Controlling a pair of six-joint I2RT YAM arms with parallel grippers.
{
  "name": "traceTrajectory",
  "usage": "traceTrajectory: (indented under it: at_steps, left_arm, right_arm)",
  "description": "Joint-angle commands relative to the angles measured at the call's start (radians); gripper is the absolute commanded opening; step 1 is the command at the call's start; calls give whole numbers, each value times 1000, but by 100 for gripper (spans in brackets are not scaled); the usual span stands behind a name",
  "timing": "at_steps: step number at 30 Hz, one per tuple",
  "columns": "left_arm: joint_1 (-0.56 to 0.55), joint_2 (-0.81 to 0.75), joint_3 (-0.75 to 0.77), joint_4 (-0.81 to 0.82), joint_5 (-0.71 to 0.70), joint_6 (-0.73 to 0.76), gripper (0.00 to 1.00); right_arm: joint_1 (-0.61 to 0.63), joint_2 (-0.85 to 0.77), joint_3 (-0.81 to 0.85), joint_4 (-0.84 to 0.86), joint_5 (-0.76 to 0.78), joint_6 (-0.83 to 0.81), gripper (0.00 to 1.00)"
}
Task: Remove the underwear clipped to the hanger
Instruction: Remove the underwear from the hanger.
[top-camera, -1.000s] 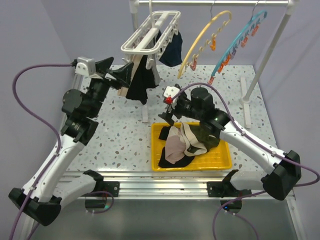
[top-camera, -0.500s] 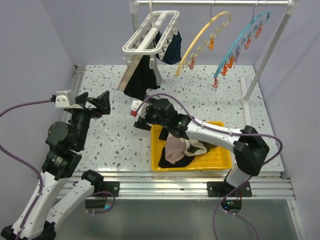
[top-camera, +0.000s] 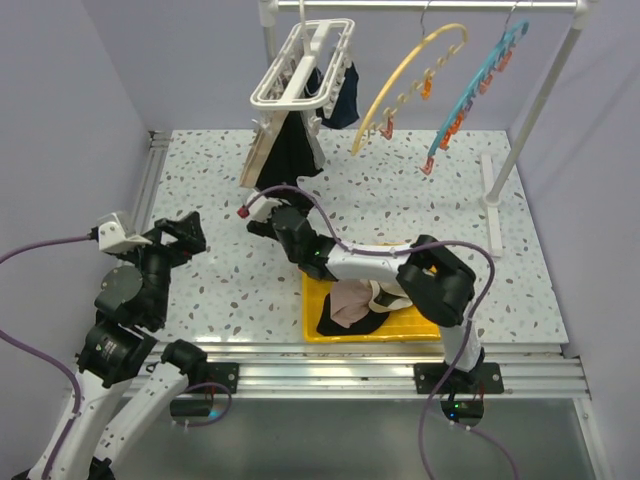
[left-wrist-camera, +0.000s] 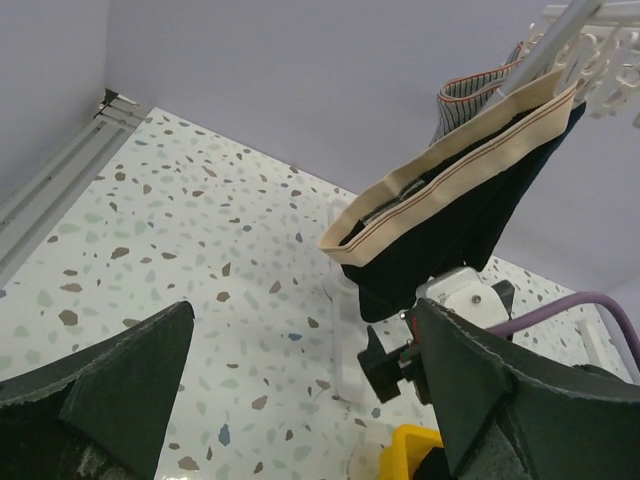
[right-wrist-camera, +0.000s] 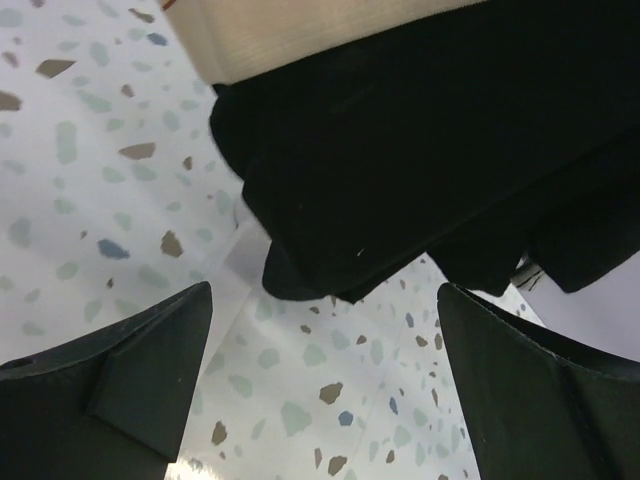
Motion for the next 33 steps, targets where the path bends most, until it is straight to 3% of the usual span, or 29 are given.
traceTrajectory:
  at_steps: [1,10,16,19,27,30,31,32,33]
  left_arm:
    - [-1,-6,14,-41,-45,-30,96]
    - [-1,-2,9,-44,-45,-41,96]
    - [-1,20,17,-36,-43,-38,96]
    - [-1,24,26,-42,-48,-35,96]
    - [-1,21,37,-56,-52,-38,96]
    - [-1,23,40,-56,-52,-41,96]
    - [-1,24,40,-54,-51,-39,97]
    - [-1,24,40,-54,-51,-39,96]
    - [1,26,40,-53,-49,-39,96]
  right_arm:
    - [2,79,114,166,185,-52,98]
    - [2,271,183,502,282,-296,99]
    - [1,356,230,606,302,-363,86]
    - [1,379,249,612,308,-359,71]
    - [-2,380,234,641,294,-375,46]
    - [-1,348,193,641,277,-372,29]
    - [-2,333,181,645,274,-365,7]
    - [-2,313,170,670,297,-360,0]
    - [-4,298,145,681,297,-360,0]
